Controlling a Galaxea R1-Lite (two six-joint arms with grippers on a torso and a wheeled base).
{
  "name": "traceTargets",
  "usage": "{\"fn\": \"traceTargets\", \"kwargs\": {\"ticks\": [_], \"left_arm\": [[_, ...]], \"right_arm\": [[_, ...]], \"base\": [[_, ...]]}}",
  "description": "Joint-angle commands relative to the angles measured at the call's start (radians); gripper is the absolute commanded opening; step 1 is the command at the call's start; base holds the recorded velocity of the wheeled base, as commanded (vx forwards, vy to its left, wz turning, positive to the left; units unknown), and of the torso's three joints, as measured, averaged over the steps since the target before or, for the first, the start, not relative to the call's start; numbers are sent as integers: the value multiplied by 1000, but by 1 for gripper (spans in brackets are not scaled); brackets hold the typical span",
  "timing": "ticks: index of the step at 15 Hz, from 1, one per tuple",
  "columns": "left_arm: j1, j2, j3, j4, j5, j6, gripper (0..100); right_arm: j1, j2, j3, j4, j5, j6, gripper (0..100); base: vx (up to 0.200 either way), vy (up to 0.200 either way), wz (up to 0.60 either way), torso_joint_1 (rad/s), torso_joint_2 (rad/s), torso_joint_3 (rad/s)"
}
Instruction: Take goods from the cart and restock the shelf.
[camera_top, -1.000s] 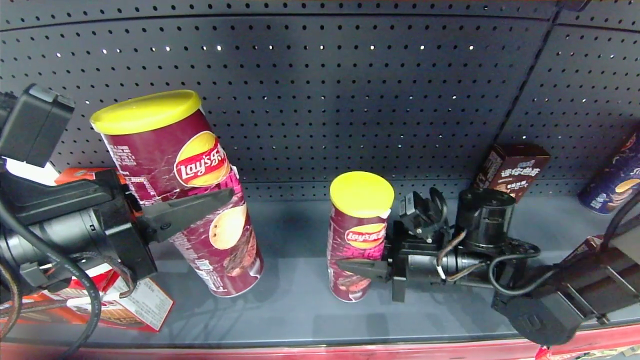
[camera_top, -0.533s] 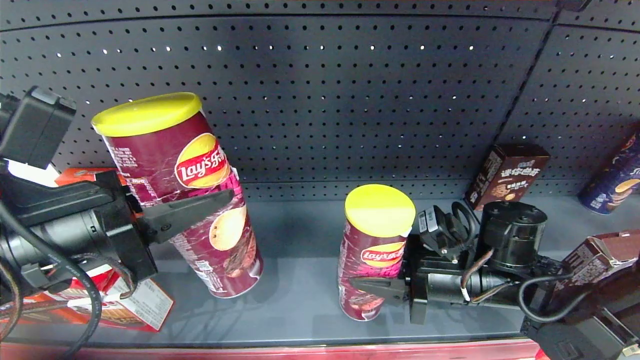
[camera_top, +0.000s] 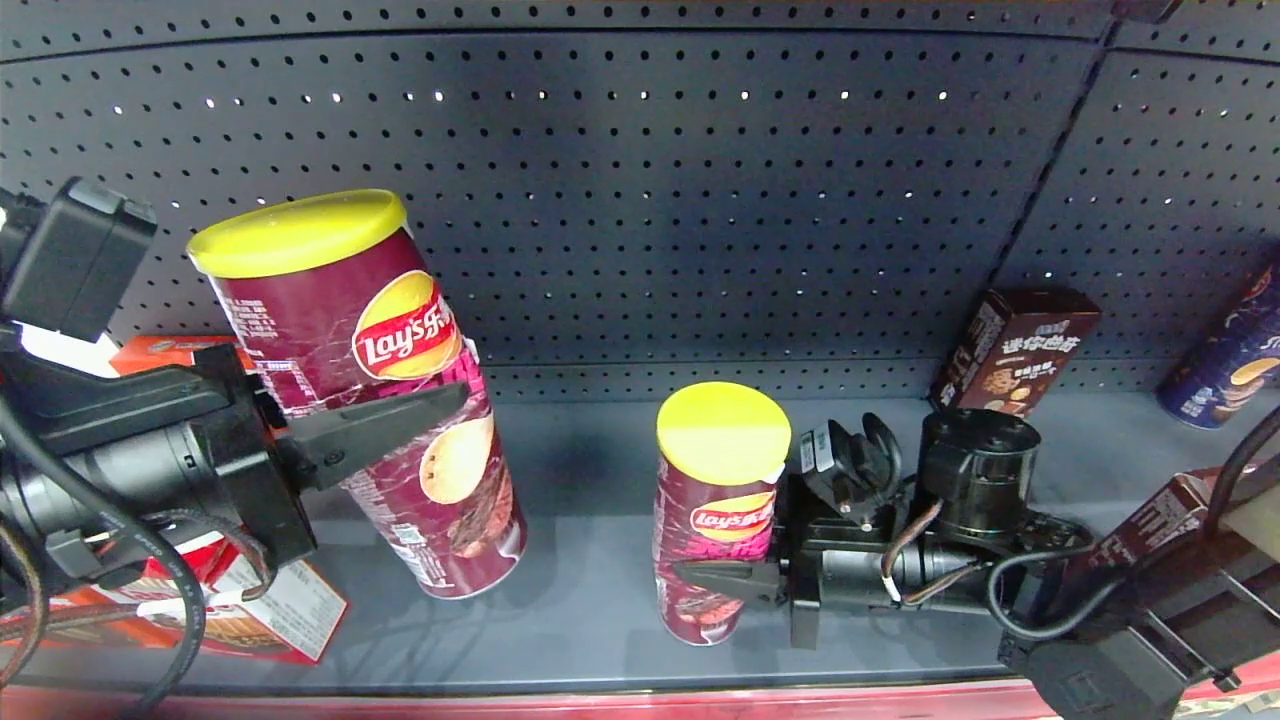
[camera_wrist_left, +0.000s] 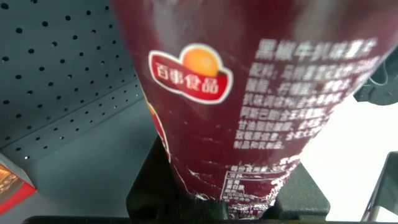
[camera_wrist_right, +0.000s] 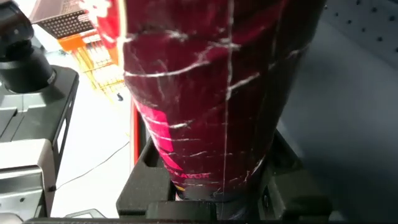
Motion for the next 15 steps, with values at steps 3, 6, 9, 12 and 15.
{"fn": "traceTargets", "kwargs": {"ticks": [3, 6, 9, 12, 15], "left_arm": [[0, -1, 9, -1, 0, 0, 0], [0, -1, 13, -2, 0, 0, 0], [0, -1, 12, -2, -2, 0, 0], [-1, -1, 12, -2, -2, 0, 0], [-1, -1, 13, -2, -2, 0, 0]], "right_arm": [[20, 27, 2, 1, -42, -2, 100], [20, -2, 10, -1, -70, -2, 100], [-12, -103, 27, 4, -85, 6, 100], [-68, -220, 96, 4, -78, 6, 100], [-98, -369, 177, 18, -76, 15, 100]], "base": [[0, 0, 0, 0, 0, 0], [0, 0, 0, 0, 0, 0], [0, 0, 0, 0, 0, 0], [0, 0, 0, 0, 0, 0], [0, 0, 0, 0, 0, 0]]}}
